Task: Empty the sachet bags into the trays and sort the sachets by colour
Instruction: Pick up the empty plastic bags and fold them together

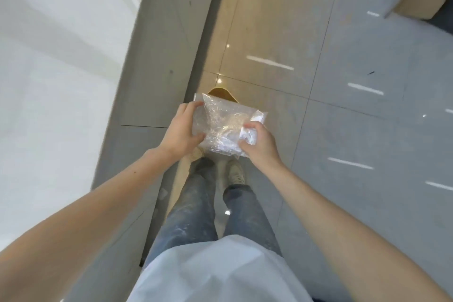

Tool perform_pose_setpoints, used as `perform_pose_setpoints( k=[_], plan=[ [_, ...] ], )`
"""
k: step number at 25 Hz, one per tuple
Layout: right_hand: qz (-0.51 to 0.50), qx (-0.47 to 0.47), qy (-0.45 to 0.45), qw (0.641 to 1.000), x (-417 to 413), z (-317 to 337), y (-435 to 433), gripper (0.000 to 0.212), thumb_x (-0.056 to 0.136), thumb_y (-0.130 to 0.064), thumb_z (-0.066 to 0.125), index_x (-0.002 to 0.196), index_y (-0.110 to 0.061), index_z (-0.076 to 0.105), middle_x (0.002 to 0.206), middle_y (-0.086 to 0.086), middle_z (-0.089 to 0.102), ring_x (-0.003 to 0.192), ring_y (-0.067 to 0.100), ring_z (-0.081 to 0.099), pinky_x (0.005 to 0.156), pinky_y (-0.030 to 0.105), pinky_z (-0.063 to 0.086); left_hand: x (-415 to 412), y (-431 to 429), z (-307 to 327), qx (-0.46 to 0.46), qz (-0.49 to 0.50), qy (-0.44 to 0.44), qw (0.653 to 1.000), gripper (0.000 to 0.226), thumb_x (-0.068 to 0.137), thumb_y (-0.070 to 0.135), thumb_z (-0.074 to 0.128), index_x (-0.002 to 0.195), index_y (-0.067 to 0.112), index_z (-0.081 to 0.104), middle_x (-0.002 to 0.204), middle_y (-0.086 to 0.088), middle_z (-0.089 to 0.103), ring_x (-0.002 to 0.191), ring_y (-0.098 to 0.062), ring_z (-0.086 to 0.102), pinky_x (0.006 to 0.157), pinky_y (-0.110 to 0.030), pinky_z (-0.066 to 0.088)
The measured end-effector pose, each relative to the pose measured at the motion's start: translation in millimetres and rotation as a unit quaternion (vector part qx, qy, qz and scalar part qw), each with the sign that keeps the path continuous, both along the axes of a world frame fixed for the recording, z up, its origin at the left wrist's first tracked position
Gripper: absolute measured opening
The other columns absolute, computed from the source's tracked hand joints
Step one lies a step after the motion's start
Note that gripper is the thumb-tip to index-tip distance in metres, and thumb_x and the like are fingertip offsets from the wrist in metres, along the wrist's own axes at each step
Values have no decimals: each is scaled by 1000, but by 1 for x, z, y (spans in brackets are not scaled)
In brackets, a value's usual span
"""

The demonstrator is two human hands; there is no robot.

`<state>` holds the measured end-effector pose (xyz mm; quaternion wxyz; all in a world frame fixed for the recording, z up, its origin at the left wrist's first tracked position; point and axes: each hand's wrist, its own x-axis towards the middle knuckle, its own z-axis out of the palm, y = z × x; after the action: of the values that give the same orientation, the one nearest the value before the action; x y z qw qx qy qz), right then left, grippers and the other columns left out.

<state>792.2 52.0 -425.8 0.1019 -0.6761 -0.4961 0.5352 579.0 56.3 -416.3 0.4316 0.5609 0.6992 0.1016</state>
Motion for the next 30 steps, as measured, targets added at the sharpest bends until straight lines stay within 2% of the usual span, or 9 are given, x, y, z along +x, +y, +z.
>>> perform_pose_setpoints(
  k=[3, 8, 12, 17, 20, 25, 30],
  plan=[
    [-23, -19, -50, 998, -10, -38, 3, 41, 88, -11, 66, 127, -19, 54, 136, 4, 49, 125, 17, 49, 88, 10, 33, 3, 22, -49, -21, -41, 24, 999, 78, 79, 5, 75, 144, 22, 34, 143, -6, 40, 132, -24, 41, 109, -33, 36],
    [-9, -69, -104, 992, -25, -114, 18, 44, 91, -12, 63, 133, -18, 50, 137, 10, 43, 123, 25, 48, 95, 24, 38, 6, 43, -128, -61, -71, 59, 994, 79, 81, 7, 73, 146, 22, 32, 142, -11, 38, 130, -29, 41, 109, -43, 40],
    [41, -92, -118, 988, -21, -186, 29, 50, 95, -10, 57, 141, -18, 42, 140, 13, 38, 124, 32, 49, 99, 35, 43, 14, 54, -202, -81, -83, 84, 990, 74, 82, 2, 70, 144, 20, 34, 136, -13, 38, 121, -31, 48, 106, -40, 44],
    [101, -125, -128, 979, -6, -270, 36, 61, 96, -12, 54, 151, -18, 28, 147, 14, 31, 128, 35, 46, 100, 40, 43, 31, 66, -292, -75, -96, 109, 987, 74, 81, 1, 69, 143, 20, 35, 138, -12, 36, 121, -30, 48, 103, -40, 47],
    [113, -138, -123, 976, -4, -317, 41, 64, 96, -16, 55, 153, -18, 25, 150, 14, 29, 130, 36, 46, 101, 41, 43, 34, 70, -340, -79, -101, 119, 985, 73, 81, -2, 68, 143, 20, 35, 139, -10, 34, 123, -27, 44, 102, -29, 43],
    [103, -182, -108, 972, -6, -371, 48, 65, 96, -17, 51, 155, -20, 22, 152, 14, 31, 131, 36, 46, 97, 39, 43, 33, 71, -390, -66, -127, 141, 980, 75, 79, -3, 70, 142, 19, 36, 143, -10, 31, 127, -29, 43, 105, -37, 46],
    [76, -207, -69, 973, -8, -391, 50, 67, 97, -16, 50, 156, -18, 19, 155, 11, 34, 140, 31, 37, 107, 36, 37, 33, 69, -418, -47, -149, 155, 975, 74, 80, 2, 73, 141, 20, 35, 149, -13, 26, 131, -33, 40, 106, -39, 46]
  ],
)
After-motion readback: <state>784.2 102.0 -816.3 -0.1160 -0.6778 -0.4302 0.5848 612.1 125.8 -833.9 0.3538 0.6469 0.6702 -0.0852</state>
